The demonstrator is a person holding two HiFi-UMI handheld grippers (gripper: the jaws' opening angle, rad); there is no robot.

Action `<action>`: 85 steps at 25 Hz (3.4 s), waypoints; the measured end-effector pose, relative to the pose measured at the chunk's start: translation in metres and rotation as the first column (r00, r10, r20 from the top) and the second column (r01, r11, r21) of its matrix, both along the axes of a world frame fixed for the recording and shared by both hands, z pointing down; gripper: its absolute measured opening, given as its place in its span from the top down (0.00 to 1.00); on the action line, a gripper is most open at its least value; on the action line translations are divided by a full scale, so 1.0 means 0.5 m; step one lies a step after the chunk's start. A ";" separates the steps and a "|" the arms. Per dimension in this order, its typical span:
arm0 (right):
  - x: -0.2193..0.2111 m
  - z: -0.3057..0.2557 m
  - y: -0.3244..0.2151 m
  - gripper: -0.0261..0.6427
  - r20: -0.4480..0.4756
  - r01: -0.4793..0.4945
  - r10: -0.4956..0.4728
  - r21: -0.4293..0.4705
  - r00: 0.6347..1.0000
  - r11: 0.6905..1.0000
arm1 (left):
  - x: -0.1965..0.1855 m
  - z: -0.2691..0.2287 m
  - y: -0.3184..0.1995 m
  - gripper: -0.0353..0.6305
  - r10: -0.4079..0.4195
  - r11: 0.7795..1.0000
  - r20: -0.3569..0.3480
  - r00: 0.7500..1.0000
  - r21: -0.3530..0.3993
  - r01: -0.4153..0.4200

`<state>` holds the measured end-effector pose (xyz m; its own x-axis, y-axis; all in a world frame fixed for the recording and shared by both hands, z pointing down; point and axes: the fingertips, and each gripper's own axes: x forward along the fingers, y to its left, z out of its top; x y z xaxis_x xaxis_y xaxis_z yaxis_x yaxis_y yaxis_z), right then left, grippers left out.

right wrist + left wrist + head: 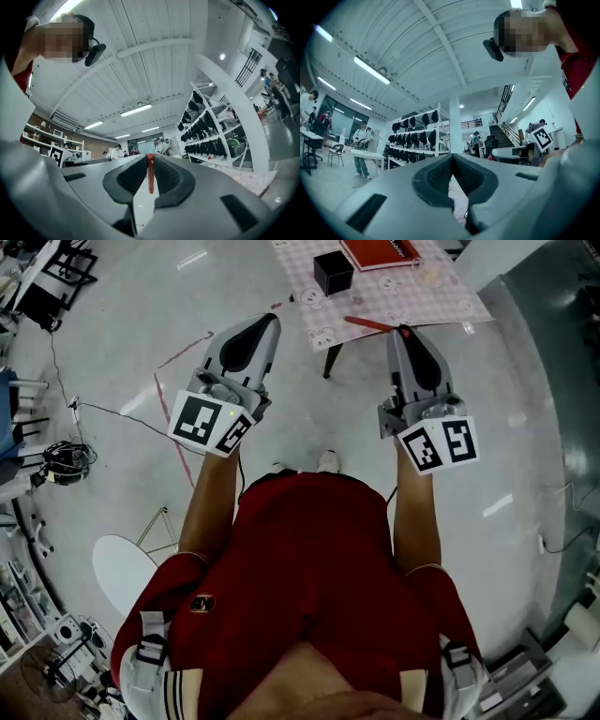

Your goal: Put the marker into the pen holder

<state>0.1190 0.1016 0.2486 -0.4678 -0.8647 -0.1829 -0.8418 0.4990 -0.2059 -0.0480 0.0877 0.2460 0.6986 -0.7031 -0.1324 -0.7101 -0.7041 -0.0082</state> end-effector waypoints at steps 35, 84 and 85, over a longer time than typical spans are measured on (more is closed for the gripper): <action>0.067 0.049 -0.296 0.90 -0.043 -0.079 0.077 -0.056 0.996 0.995 | 0.051 0.048 -0.323 0.94 0.032 0.999 0.043 0.999 -0.001 -0.032; -0.003 0.351 -0.675 0.90 -0.274 -0.086 0.008 -0.274 0.962 0.958 | 0.036 0.171 -0.648 0.94 0.045 0.992 -0.014 0.999 -0.120 -0.047; -0.003 0.358 -0.677 0.90 -0.275 -0.079 -0.001 -0.278 0.961 0.957 | 0.037 0.173 -0.647 0.94 0.036 0.992 -0.009 0.999 -0.121 -0.037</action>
